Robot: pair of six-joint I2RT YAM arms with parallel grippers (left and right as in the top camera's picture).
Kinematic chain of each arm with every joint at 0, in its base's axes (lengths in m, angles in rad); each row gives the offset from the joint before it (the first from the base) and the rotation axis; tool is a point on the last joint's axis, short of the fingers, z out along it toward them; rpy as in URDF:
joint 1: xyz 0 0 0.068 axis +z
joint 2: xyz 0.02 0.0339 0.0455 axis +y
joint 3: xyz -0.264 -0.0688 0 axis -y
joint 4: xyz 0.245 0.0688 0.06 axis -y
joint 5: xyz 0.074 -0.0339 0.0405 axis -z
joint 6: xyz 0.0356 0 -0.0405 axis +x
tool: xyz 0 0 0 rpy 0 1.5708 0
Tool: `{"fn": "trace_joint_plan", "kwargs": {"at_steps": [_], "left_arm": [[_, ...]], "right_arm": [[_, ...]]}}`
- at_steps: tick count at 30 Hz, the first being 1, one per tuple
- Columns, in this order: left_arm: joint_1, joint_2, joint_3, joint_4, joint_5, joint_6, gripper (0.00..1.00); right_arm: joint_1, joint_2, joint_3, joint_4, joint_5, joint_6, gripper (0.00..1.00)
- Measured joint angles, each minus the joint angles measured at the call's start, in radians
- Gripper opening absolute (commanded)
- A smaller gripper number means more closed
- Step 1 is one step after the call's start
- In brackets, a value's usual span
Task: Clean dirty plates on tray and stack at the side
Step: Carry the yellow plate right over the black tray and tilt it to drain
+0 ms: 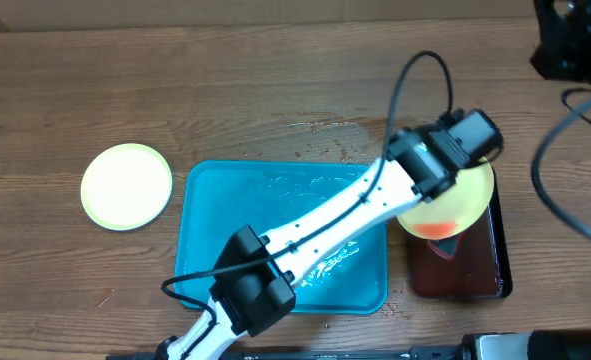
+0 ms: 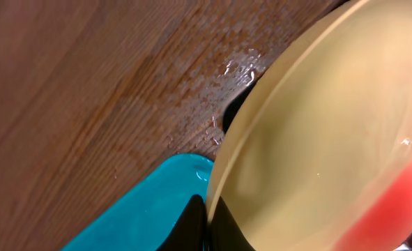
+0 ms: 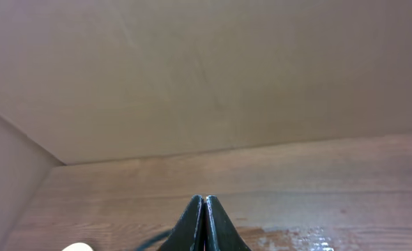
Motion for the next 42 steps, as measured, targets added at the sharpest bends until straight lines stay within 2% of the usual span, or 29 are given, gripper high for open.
{"fn": "trace_joint_plan", "kwargs": {"at_steps": [10, 24, 42], "left_arm": [[-0.098, 0.0, 0.0, 0.027, -0.211, 0.051, 0.04], [-0.116, 0.0, 0.0, 0.161, -0.483, 0.185, 0.04], [-0.22, 0.0, 0.001, 0.202, -0.695, 0.257, 0.04]], "right_arm": [[0.0, -0.097, 0.0, 0.034, -0.158, -0.018, 0.04], [0.0, -0.172, 0.005, 0.033, -0.388, -0.018, 0.04], [0.0, -0.171, 0.005, 0.069, -0.443, -0.018, 0.04]]}}
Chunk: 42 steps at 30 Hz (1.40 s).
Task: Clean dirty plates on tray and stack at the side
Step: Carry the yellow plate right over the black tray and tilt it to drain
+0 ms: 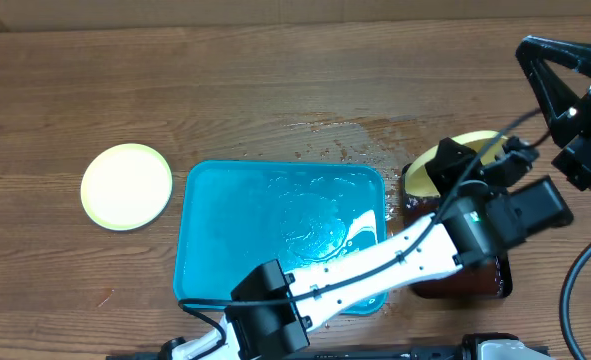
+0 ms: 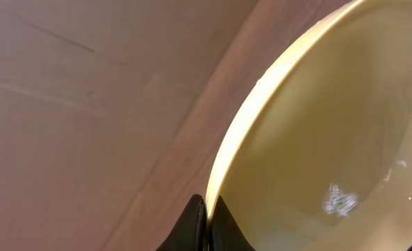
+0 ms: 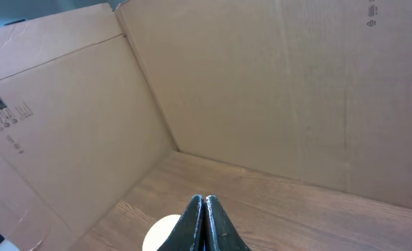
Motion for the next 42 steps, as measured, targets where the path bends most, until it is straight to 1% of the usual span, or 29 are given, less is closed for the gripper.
{"fn": "trace_joint_plan", "kwargs": {"at_steps": [6, 12, 23, 25, 28, 29, 31, 32, 33, 35, 36, 38, 39, 40, 41, 42], "left_arm": [[-0.046, 0.0, 0.0, 0.001, -0.077, 0.008, 0.04], [-0.061, 0.0, 0.0, 0.001, -0.127, 0.022, 0.04], [-0.06, 0.0, 0.0, 0.001, -0.161, 0.022, 0.04], [-0.059, 0.0, 0.003, -0.02, -0.089, 0.021, 0.04], [-0.055, 0.0, 0.005, -0.055, 0.12, 0.024, 0.04], [-0.055, 0.002, 0.005, -0.057, 0.161, 0.021, 0.04], [-0.056, 0.003, 0.005, -0.045, 0.152, 0.004, 0.04], [-0.058, 0.003, 0.005, -0.03, 0.117, -0.003, 0.04], [-0.056, 0.005, 0.005, -0.004, 0.047, -0.006, 0.04], [-0.047, 0.006, 0.006, -0.003, 0.01, 0.005, 0.04], [-0.037, 0.007, 0.006, -0.032, 0.033, 0.014, 0.04], [-0.018, 0.008, 0.007, -0.088, 0.143, 0.025, 0.04], [-0.01, 0.012, 0.007, -0.101, 0.201, 0.025, 0.04], [-0.003, 0.017, 0.007, -0.102, 0.227, 0.021, 0.04], [0.002, 0.024, 0.007, -0.101, 0.225, 0.008, 0.04], [0.003, 0.033, 0.007, -0.093, 0.183, -0.012, 0.04]], "right_arm": [[0.0, 0.0, 0.0, 0.0, -0.001, 0.0, 0.04], [0.0, 0.0, 0.0, -0.003, -0.017, 0.0, 0.04], [0.0, 0.0, 0.0, -0.003, -0.026, 0.0, 0.04], [0.0, 0.0, 0.0, -0.003, -0.026, 0.0, 0.04], [0.0, 0.0, 0.0, -0.004, -0.026, 0.0, 0.04], [0.0, 0.0, 0.0, -0.005, -0.026, 0.0, 0.04], [0.0, 0.0, 0.0, -0.009, -0.026, 0.0, 0.04], [0.0, 0.0, 0.0, -0.01, -0.026, 0.0, 0.04], [0.0, 0.0, 0.0, -0.01, -0.026, 0.0, 0.04], [0.0, 0.0, 0.0, -0.011, -0.026, 0.0, 0.04], [0.0, 0.0, 0.0, -0.011, -0.026, 0.0, 0.04], [0.0, 0.0, 0.0, -0.011, -0.026, -0.001, 0.04], [0.0, 0.0, 0.0, -0.012, -0.026, 0.0, 0.04], [0.0, 0.0, 0.0, -0.012, -0.026, 0.0, 0.04], [0.0, 0.0, 0.0, -0.011, -0.026, 0.0, 0.04], [0.0, 0.0, 0.0, -0.011, -0.026, 0.0, 0.04]]}}
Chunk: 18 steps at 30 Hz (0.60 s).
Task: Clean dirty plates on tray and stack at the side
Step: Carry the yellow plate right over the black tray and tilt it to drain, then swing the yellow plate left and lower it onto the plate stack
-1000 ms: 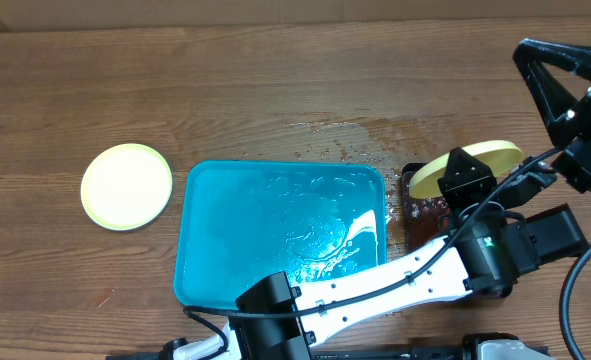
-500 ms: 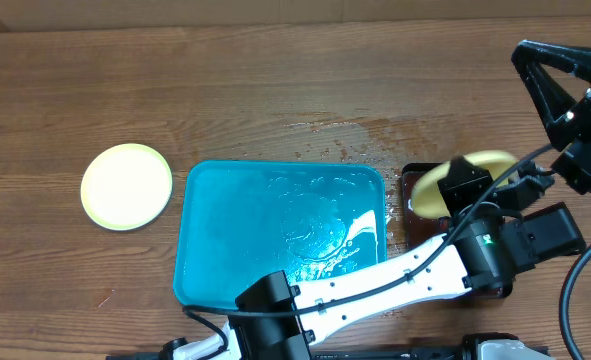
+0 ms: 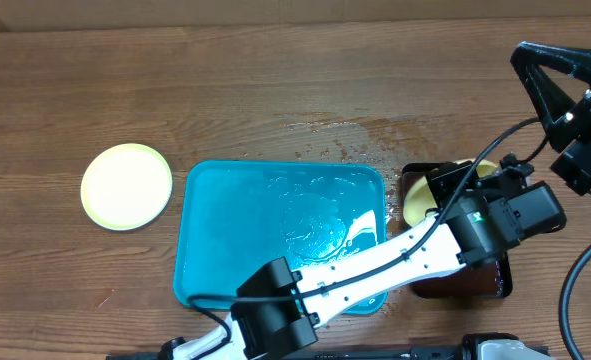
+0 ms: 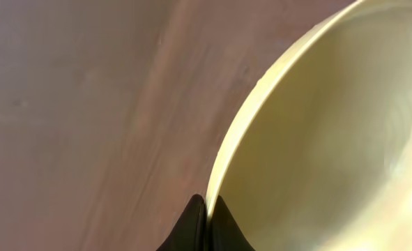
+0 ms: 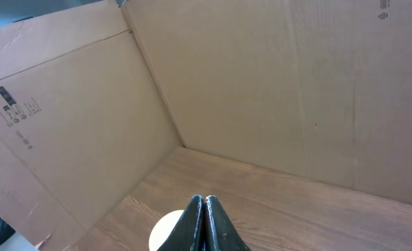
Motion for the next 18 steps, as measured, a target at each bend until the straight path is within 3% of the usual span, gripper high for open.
{"fn": "trace_joint_plan", "kwargs": {"at_steps": [4, 8, 14, 18], "left_arm": [[0.002, 0.031, 0.0, 0.042, -0.174, -0.015, 0.04], [0.017, 0.032, 0.0, -0.008, 0.012, 0.011, 0.04], [0.013, 0.032, 0.007, 0.021, -0.057, -0.024, 0.04], [0.035, 0.014, 0.011, -0.028, 0.052, -0.075, 0.04]], "right_arm": [[0.0, 0.0, 0.0, 0.0, 0.0, 0.0, 0.04], [0.0, 0.0, 0.0, 0.0, 0.0, 0.0, 0.04], [0.0, 0.0, 0.0, -0.001, 0.0, 0.0, 0.04], [0.0, 0.0, 0.0, -0.009, 0.0, 0.0, 0.04]]}}
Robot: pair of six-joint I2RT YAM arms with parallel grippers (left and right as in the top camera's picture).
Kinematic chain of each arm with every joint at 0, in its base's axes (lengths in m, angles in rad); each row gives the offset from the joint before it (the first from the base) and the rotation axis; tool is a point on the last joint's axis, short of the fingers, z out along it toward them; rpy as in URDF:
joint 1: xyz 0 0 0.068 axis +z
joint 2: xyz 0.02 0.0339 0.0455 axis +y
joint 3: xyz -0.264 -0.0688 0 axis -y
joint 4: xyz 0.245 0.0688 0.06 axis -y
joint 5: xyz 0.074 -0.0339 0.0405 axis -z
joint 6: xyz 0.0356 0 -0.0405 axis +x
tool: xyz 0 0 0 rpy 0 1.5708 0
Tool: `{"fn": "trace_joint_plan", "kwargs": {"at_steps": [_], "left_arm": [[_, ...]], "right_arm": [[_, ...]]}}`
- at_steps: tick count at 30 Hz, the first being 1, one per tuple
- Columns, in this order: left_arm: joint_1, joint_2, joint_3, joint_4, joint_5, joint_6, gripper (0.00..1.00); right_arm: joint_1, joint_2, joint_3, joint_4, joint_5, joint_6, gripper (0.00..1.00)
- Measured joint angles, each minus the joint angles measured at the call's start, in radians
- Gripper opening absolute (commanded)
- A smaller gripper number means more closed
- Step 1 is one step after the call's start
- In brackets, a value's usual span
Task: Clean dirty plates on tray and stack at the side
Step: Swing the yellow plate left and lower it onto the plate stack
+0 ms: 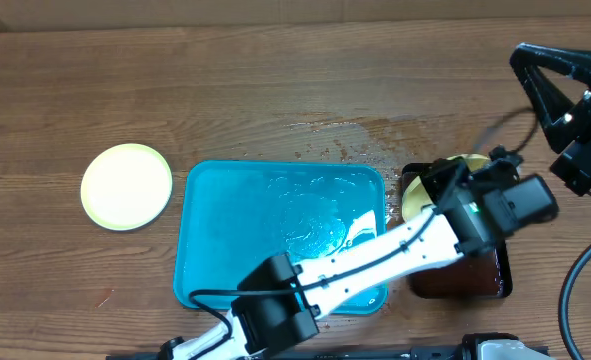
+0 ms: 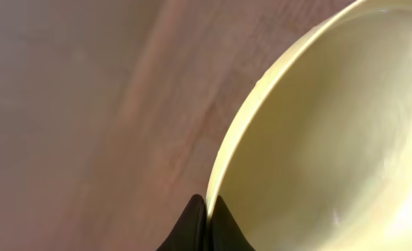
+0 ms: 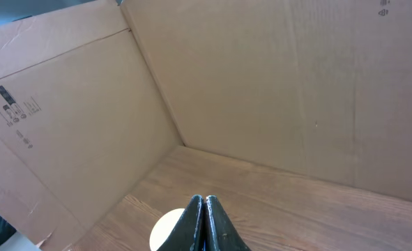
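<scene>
My left gripper is shut on the rim of a pale yellow plate, which fills the right of the left wrist view. From overhead the plate stands tilted on edge over the dark bin right of the blue tray, mostly hidden behind the left wrist. A clean pale plate lies flat on the table at the left; the right wrist view catches its edge. My right gripper is shut on nothing, raised at the far right.
The blue tray holds only water. A wet patch lies on the wooden table behind the tray. Cardboard walls enclose the table at the back and sides. Black cables hang at the right edge.
The left wrist has shifted slightly over the bin with the plate still pinched at its rim. The right arm has not moved.
At first my left gripper held the yellow plate, with red residue on it, over the dark bin. Then the wrist had turned and the plate stood steeply tilted over the bin. The red no longer shows on the plate's visible face, and the grip has stayed on its rim throughout.
</scene>
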Motion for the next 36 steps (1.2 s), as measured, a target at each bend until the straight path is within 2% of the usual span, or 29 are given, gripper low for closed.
{"fn": "trace_joint_plan", "kwargs": {"at_steps": [4, 5, 7, 8, 9, 10, 11, 12, 18, 27, 32, 36], "left_arm": [[0.101, -0.066, 0.002, -0.061, 0.227, -0.11, 0.04], [0.129, -0.08, 0.003, -0.085, 0.264, -0.141, 0.04], [0.237, -0.116, 0.008, -0.141, 0.352, -0.228, 0.04], [0.275, -0.124, 0.011, -0.162, 0.382, -0.254, 0.04], [0.322, -0.132, 0.013, -0.184, 0.42, -0.279, 0.05], [0.377, -0.139, 0.013, -0.205, 0.465, -0.303, 0.04], [0.422, -0.142, 0.013, -0.216, 0.497, -0.316, 0.05], [0.47, -0.143, 0.013, -0.229, 0.54, -0.331, 0.05], [0.752, -0.145, 0.013, -0.307, 0.761, -0.383, 0.05], [0.969, -0.214, -0.031, -0.309, 0.819, -0.398, 0.05], [1.049, -0.397, -0.302, -0.165, 0.831, -0.41, 0.05], [1.123, -0.617, -0.69, 0.03, 0.857, -0.448, 0.05]], "right_arm": [[0.0, 0.002, 0.0, -0.023, 0.022, 0.0, 0.04], [0.0, 0.003, 0.0, -0.037, 0.035, 0.0, 0.08], [0.0, 0.014, 0.001, -0.074, 0.08, -0.002, 0.24], [0.0, 0.021, 0.001, -0.093, 0.098, -0.006, 0.25], [0.0, 0.028, 0.001, -0.108, 0.11, -0.007, 0.32], [0.0, 0.038, 0.001, -0.121, 0.12, -0.003, 0.5], [0.0, 0.044, 0.001, -0.129, 0.125, -0.004, 0.94], [0.0, 0.056, 0.001, -0.142, 0.133, 0.0, 1.0], [0.0, 0.115, 0.001, -0.198, 0.152, -0.001, 1.0], [0.0, 0.175, 0.001, -0.243, 0.173, 0.001, 1.0], [0.0, 0.2, 0.001, -0.307, 0.269, 0.034, 1.0], [0.0, 0.24, 0.001, -0.347, 0.344, 0.061, 1.0]]}}
